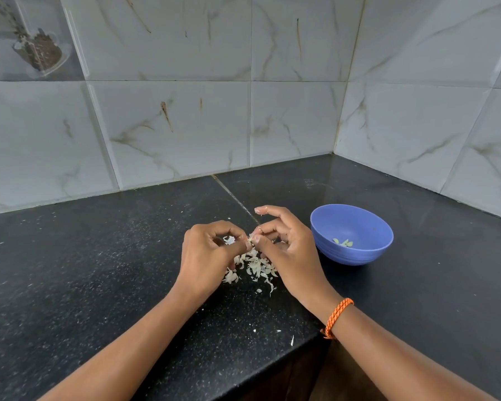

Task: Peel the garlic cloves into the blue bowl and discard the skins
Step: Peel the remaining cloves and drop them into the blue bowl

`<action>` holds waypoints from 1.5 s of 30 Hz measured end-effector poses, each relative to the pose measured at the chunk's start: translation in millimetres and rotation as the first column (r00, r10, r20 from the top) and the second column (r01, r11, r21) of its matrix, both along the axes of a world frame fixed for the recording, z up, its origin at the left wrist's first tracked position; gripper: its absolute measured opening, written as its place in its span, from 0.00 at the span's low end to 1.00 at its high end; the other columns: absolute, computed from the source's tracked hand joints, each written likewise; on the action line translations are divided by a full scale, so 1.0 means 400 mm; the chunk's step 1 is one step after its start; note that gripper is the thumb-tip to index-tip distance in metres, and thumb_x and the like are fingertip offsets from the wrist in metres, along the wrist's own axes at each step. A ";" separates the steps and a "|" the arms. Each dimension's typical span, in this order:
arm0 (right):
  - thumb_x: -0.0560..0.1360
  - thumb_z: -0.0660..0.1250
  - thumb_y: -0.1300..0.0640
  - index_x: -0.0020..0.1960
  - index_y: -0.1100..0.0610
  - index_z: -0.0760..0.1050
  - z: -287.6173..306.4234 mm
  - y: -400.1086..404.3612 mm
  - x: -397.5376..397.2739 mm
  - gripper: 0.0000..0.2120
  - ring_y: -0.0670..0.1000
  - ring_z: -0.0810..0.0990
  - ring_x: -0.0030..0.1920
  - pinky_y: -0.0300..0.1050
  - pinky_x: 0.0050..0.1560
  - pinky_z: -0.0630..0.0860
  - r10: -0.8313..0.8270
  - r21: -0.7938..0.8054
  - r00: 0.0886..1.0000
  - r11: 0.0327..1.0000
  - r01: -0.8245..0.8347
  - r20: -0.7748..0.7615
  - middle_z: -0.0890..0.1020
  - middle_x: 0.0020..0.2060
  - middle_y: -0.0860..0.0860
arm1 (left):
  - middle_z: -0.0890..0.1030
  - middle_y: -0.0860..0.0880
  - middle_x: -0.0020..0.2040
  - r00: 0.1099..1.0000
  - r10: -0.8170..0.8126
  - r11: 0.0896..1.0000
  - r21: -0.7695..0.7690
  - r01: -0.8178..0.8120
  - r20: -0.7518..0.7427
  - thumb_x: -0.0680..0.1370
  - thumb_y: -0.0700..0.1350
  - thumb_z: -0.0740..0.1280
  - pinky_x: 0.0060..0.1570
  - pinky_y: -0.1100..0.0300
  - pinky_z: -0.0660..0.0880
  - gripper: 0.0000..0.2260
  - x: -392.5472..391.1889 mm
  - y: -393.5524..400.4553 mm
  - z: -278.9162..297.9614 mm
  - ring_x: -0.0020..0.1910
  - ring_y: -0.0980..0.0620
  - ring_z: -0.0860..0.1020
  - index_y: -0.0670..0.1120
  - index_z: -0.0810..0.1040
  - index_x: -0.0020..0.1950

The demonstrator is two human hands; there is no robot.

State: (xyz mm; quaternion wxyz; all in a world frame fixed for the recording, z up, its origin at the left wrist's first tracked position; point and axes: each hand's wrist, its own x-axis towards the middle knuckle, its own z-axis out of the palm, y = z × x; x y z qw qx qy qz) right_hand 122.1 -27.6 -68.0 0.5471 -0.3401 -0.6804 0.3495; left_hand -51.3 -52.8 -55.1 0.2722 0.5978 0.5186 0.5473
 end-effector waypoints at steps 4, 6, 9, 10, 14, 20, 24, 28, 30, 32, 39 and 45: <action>0.79 0.73 0.66 0.69 0.54 0.78 -0.003 0.006 -0.002 0.20 0.59 0.87 0.46 0.52 0.47 0.85 0.088 -0.191 0.979 0.974 -0.123 -0.183 0.88 0.45 0.58 | 0.85 0.48 0.34 0.998 -0.032 0.999 -0.010 0.033 0.060 0.74 0.36 0.78 0.31 0.57 0.71 0.08 0.001 -0.001 -0.003 0.25 0.47 0.75 0.45 0.86 0.37; 0.79 0.74 0.66 0.68 0.55 0.78 -0.005 0.010 0.001 0.19 0.58 0.86 0.47 0.52 0.49 0.85 0.123 -0.282 0.964 0.941 -0.189 -0.237 0.88 0.47 0.61 | 0.83 0.48 0.32 0.994 -0.050 0.998 -0.023 0.053 0.097 0.75 0.36 0.78 0.29 0.58 0.69 0.08 -0.001 -0.001 -0.006 0.25 0.47 0.73 0.44 0.86 0.37; 0.79 0.74 0.66 0.68 0.55 0.79 -0.004 0.013 0.011 0.19 0.58 0.88 0.51 0.53 0.52 0.86 0.164 -0.371 0.949 0.892 -0.260 -0.270 0.88 0.49 0.62 | 0.79 0.47 0.29 0.986 -0.074 0.995 -0.048 0.082 0.150 0.75 0.36 0.78 0.27 0.59 0.66 0.07 0.000 0.000 -0.011 0.24 0.48 0.68 0.43 0.86 0.38; 0.79 0.75 0.65 0.68 0.55 0.79 -0.004 0.013 0.013 0.20 0.58 0.88 0.52 0.52 0.52 0.87 0.165 -0.386 0.945 0.882 -0.270 -0.283 0.88 0.50 0.61 | 0.79 0.47 0.28 0.983 -0.080 0.994 -0.057 0.091 0.164 0.75 0.36 0.78 0.27 0.60 0.65 0.07 0.000 0.002 -0.012 0.24 0.49 0.67 0.42 0.86 0.38; 0.77 0.76 0.67 0.69 0.55 0.78 -0.004 0.011 0.009 0.23 0.57 0.88 0.49 0.49 0.49 0.86 0.107 -0.358 0.936 0.904 -0.232 -0.334 0.88 0.50 0.59 | 0.78 0.48 0.29 0.970 -0.097 0.990 -0.083 0.118 0.222 0.75 0.35 0.78 0.26 0.60 0.63 0.06 0.003 0.004 -0.015 0.24 0.50 0.65 0.41 0.86 0.39; 0.79 0.74 0.68 0.69 0.56 0.78 -0.001 -0.001 -0.002 0.20 0.61 0.89 0.50 0.47 0.52 0.85 0.083 -0.211 0.970 0.968 -0.133 -0.230 0.89 0.47 0.58 | 0.82 0.48 0.34 0.968 -0.062 0.993 -0.085 0.085 0.245 0.77 0.37 0.77 0.25 0.61 0.65 0.05 -0.002 0.006 -0.017 0.27 0.47 0.69 0.42 0.85 0.41; 0.79 0.74 0.66 0.68 0.55 0.79 0.003 -0.005 -0.002 0.19 0.55 0.89 0.48 0.45 0.50 0.85 0.024 -0.120 0.988 0.992 -0.042 -0.151 0.89 0.47 0.54 | 0.87 0.47 0.40 0.980 -0.078 0.994 -0.066 0.092 0.181 0.80 0.41 0.76 0.25 0.63 0.67 0.07 0.000 0.002 -0.015 0.27 0.43 0.72 0.46 0.88 0.42; 0.79 0.75 0.64 0.65 0.52 0.79 -0.005 0.006 0.000 0.17 0.52 0.89 0.48 0.54 0.53 0.86 -0.067 -0.058 0.994 0.996 0.062 -0.086 0.90 0.45 0.51 | 0.89 0.50 0.46 0.993 -0.050 0.996 -0.070 0.058 0.111 0.83 0.41 0.72 0.25 0.66 0.67 0.10 0.006 0.003 -0.016 0.26 0.39 0.76 0.47 0.89 0.43; 0.78 0.77 0.63 0.64 0.52 0.80 -0.005 0.010 0.003 0.17 0.52 0.89 0.49 0.55 0.55 0.85 -0.081 -0.060 0.992 0.995 0.075 -0.093 0.90 0.45 0.50 | 0.89 0.53 0.47 0.997 0.001 0.997 -0.082 0.005 0.071 0.83 0.43 0.71 0.26 0.67 0.68 0.10 0.005 0.005 -0.016 0.26 0.37 0.80 0.50 0.89 0.45; 0.76 0.78 0.65 0.64 0.53 0.80 -0.001 0.011 0.007 0.19 0.52 0.89 0.49 0.51 0.54 0.85 -0.080 -0.089 0.987 0.994 0.068 -0.140 0.89 0.45 0.51 | 0.89 0.54 0.48 0.997 0.032 0.995 -0.097 -0.026 0.064 0.82 0.46 0.73 0.26 0.67 0.69 0.07 0.001 0.003 -0.015 0.27 0.38 0.83 0.53 0.90 0.49; 0.75 0.79 0.64 0.63 0.52 0.79 -0.001 0.000 0.001 0.20 0.51 0.87 0.47 0.44 0.49 0.84 -0.085 -0.101 0.984 0.992 0.070 -0.155 0.88 0.45 0.52 | 0.90 0.46 0.46 0.972 -0.095 0.984 -0.130 0.125 0.216 0.80 0.45 0.77 0.24 0.60 0.69 0.04 0.004 0.003 -0.018 0.27 0.43 0.80 0.46 0.90 0.49; 0.79 0.75 0.63 0.64 0.49 0.80 -0.011 0.002 0.004 0.17 0.50 0.86 0.48 0.48 0.49 0.86 -0.146 0.026 0.989 0.989 0.146 0.035 0.87 0.45 0.47 | 0.89 0.46 0.43 0.982 -0.071 0.990 -0.112 0.091 0.175 0.80 0.44 0.77 0.29 0.58 0.68 0.06 0.004 0.007 -0.025 0.26 0.43 0.79 0.44 0.89 0.45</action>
